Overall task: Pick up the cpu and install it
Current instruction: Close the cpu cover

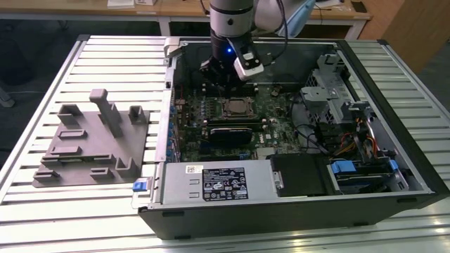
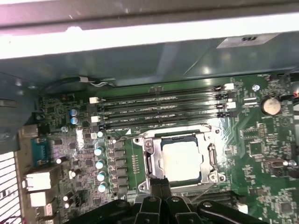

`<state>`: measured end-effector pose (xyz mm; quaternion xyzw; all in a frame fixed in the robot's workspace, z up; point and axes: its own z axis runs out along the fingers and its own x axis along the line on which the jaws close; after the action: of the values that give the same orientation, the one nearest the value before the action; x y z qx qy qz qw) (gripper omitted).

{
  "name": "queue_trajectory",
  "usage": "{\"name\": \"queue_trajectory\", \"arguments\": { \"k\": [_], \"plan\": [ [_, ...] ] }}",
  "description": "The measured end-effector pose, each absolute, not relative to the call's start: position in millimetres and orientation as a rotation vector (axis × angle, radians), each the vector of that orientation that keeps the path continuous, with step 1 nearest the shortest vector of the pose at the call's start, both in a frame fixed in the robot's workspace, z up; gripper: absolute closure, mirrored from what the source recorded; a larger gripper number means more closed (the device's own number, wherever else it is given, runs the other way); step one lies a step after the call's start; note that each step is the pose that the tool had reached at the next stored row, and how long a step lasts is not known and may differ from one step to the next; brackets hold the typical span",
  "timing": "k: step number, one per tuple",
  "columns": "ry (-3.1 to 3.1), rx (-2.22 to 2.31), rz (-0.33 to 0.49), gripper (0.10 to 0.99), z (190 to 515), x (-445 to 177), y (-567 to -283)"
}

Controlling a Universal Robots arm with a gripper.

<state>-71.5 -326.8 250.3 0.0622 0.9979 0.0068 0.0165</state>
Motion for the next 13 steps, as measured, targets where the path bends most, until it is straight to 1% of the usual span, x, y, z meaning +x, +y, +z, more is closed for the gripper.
{"name": "queue_trajectory", "arguments": {
  "k": [13],
  "plan": [
    [3.102, 0.193, 0.021, 0.980, 254.4, -61.3, -326.8]
  ]
}}
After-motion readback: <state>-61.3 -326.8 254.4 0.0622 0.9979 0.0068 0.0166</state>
